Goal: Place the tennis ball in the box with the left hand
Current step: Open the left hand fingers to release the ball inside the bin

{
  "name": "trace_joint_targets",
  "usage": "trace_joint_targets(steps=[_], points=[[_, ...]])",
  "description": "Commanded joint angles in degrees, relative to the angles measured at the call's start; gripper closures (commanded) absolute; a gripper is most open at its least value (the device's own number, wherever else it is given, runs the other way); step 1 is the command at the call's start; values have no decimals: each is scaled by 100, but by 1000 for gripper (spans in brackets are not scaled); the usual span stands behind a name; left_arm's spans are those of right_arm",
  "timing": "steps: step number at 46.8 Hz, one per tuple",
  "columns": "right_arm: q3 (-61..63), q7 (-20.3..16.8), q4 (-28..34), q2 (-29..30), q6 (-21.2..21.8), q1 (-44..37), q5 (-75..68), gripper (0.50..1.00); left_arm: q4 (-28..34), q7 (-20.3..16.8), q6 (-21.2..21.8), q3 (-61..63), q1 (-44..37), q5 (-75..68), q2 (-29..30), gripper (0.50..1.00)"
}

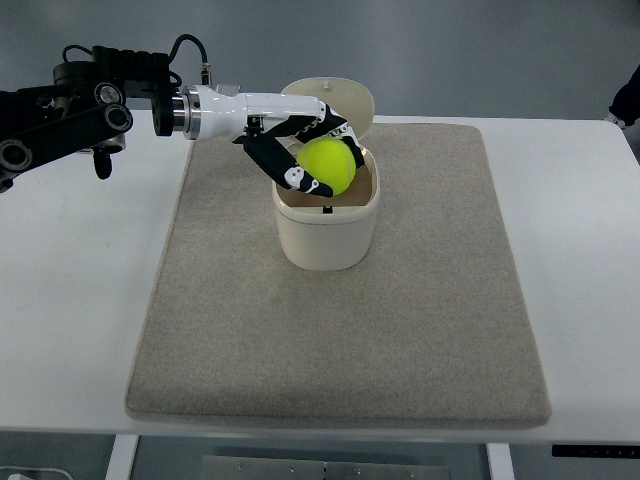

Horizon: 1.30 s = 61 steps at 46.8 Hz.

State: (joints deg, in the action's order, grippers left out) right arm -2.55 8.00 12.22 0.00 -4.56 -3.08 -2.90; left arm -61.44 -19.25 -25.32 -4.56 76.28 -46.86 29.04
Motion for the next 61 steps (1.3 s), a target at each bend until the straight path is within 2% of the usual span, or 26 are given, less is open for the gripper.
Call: trace_joint_targets(steps=[1, 16, 19, 22, 27, 38, 43, 50, 56, 61], points=[[0, 0, 0, 0, -1, 0, 0, 562, 62, 0, 62, 8, 0, 1, -12, 1000], [0, 0, 0, 0, -1, 0, 0, 562, 54, 0, 62, -1, -8, 18, -12, 1000], [0, 0, 0, 0, -1, 0, 0, 562, 54, 0, 88, -9, -8, 19, -21, 956], [0, 0, 0, 0, -1, 0, 0, 562, 54, 0, 97, -9, -8, 19, -21, 941], [0, 0, 0, 0, -1, 0, 0, 562, 45, 0, 97, -9, -8, 19, -21, 881], [0, 0, 0, 0, -1, 0, 0, 562, 27, 0, 97, -9, 0, 19, -30, 859], [0, 0, 0, 0, -1, 0, 0, 562, 27, 0, 141, -9, 9, 19, -30, 772], [0, 0, 0, 0, -1, 0, 0, 562, 27, 0, 159, -9, 0, 19, -30, 763], [0, 0, 0, 0, -1, 0, 0, 562, 1, 0, 150, -18, 0, 45, -30, 682], [0, 0, 0, 0, -1, 0, 0, 562, 1, 0, 150, -18, 0, 54, -38, 664]])
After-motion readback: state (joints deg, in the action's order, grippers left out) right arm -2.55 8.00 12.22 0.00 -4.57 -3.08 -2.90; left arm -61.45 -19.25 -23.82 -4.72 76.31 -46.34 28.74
